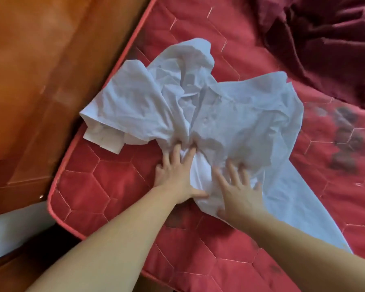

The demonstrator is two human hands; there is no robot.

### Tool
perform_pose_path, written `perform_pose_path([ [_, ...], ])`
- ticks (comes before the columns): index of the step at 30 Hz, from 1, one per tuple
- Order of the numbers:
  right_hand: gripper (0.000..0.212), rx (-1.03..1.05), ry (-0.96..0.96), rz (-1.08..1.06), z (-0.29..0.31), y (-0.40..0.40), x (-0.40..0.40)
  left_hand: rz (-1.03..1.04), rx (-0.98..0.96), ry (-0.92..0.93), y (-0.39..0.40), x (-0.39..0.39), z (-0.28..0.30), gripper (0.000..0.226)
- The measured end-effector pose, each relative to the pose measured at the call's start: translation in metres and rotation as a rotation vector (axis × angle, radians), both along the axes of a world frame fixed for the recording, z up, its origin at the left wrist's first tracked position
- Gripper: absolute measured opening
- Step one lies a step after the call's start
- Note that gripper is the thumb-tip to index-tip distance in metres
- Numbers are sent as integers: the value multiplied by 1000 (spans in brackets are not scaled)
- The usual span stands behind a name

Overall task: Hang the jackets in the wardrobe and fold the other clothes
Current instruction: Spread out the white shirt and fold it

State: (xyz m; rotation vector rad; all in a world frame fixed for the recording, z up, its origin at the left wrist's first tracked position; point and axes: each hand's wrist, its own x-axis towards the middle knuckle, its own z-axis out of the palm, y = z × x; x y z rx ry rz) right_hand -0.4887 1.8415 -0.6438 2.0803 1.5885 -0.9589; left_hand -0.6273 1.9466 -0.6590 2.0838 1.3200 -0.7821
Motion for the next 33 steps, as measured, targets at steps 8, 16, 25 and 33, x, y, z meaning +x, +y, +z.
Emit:
perform_pose_path([
  [8,24,400,206,-362,22,28,42,-77,138,-156,17,-15,15,92],
  [16,24,619,520,-879,81,44,116,350,273,-600,5,52,65,22],
  [25,27,704,191,-854,130,-85,224,282,-250,-644,-75,137,147,38],
  [33,29,803,-74,-536,245,-185,306,-134,-207,-483,-89,203,301,20],
])
